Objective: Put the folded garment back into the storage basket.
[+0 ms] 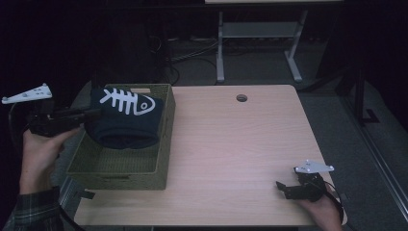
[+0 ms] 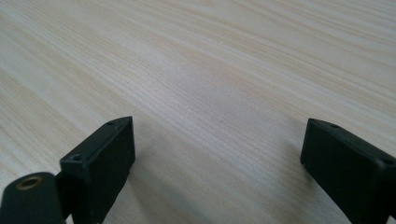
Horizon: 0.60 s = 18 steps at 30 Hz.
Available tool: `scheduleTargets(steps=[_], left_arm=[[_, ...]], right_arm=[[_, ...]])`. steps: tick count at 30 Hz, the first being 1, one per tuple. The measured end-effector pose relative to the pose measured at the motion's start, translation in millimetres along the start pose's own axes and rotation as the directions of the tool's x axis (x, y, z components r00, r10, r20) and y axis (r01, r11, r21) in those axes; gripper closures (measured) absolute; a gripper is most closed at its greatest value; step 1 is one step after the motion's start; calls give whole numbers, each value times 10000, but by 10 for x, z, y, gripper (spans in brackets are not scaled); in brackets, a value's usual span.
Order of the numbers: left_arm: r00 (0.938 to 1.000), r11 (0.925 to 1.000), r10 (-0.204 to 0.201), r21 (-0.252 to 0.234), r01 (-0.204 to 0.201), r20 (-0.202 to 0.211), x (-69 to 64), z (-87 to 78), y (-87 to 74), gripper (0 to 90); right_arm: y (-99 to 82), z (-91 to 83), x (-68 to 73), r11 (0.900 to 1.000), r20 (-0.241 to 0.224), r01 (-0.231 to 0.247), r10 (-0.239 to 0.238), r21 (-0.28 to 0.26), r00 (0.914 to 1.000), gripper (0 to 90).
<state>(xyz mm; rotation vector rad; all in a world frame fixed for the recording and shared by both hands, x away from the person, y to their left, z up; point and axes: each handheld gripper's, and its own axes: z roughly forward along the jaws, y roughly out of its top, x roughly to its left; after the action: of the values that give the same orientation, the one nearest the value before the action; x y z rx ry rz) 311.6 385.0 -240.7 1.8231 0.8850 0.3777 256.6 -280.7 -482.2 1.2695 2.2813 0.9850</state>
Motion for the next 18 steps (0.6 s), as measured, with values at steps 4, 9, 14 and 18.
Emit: scheduleTargets(steps=[4,9,14,18], left_arm=[[9997,9999,-88,132,90,-217,54,-39,-36,735],[9996,9996,-207,199,211,-192,103,-22,-80,735],[9993,9985,-362,401,367,-132,162,75,-158,735],[9986,9972,-521,535,522,-37,205,148,-211,735]], right_arm=[[0,1,-1,10000,13,-3,3,-3,10000,97],[1,1,-2,10000,13,-8,8,8,10000,97],[1,1,-1,10000,6,-13,13,-1,10000,97],[1,0,-1,10000,-10,-13,13,3,10000,97]])
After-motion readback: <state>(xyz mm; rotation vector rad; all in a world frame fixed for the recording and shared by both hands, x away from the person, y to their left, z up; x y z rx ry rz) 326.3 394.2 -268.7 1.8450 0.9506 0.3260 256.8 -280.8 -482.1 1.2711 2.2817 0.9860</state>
